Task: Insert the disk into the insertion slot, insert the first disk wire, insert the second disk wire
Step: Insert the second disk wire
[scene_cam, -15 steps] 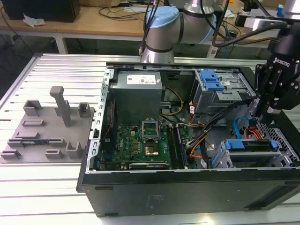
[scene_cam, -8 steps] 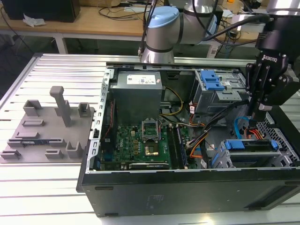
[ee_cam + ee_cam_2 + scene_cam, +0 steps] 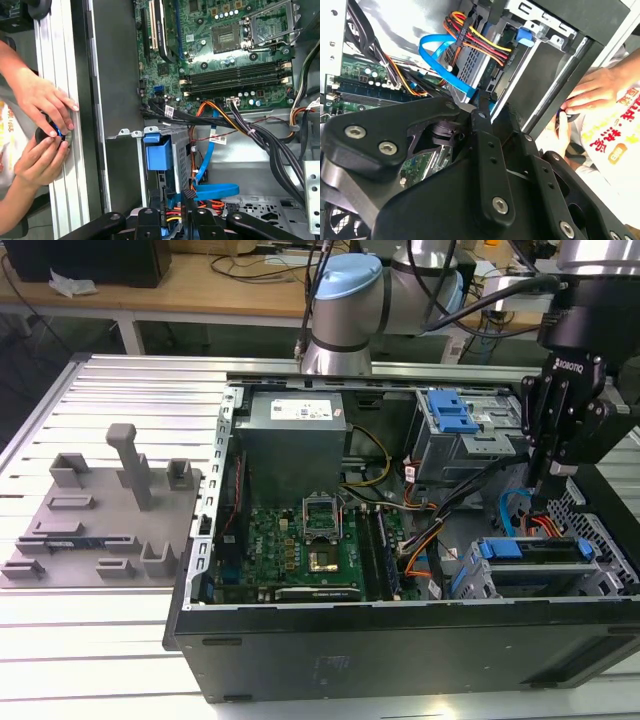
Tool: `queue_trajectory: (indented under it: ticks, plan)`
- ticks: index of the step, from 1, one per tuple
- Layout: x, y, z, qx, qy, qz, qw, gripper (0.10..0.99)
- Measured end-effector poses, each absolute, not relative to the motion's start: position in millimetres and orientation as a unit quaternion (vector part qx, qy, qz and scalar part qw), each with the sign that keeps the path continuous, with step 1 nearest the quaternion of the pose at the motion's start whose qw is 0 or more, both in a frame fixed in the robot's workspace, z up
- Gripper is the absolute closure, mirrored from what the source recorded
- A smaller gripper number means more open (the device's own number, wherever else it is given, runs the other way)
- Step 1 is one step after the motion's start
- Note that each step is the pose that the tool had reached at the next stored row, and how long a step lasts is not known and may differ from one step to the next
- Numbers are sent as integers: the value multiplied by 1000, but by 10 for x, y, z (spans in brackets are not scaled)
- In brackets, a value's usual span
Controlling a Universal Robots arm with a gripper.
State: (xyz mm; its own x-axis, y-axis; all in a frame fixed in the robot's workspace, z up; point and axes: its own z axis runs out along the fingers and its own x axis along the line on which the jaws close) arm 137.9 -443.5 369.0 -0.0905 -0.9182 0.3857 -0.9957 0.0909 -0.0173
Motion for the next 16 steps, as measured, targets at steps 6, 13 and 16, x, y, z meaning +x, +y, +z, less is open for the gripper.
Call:
queue_trajectory:
  ticks: [6, 13, 16]
  plan:
    - [1380, -4434, 3681, 663, -722, 138, 141, 784]
    - [1381, -4435, 3663, 672, -714, 137, 142, 784]
    - [1380, -4435, 3650, 674, -712, 137, 142, 784]
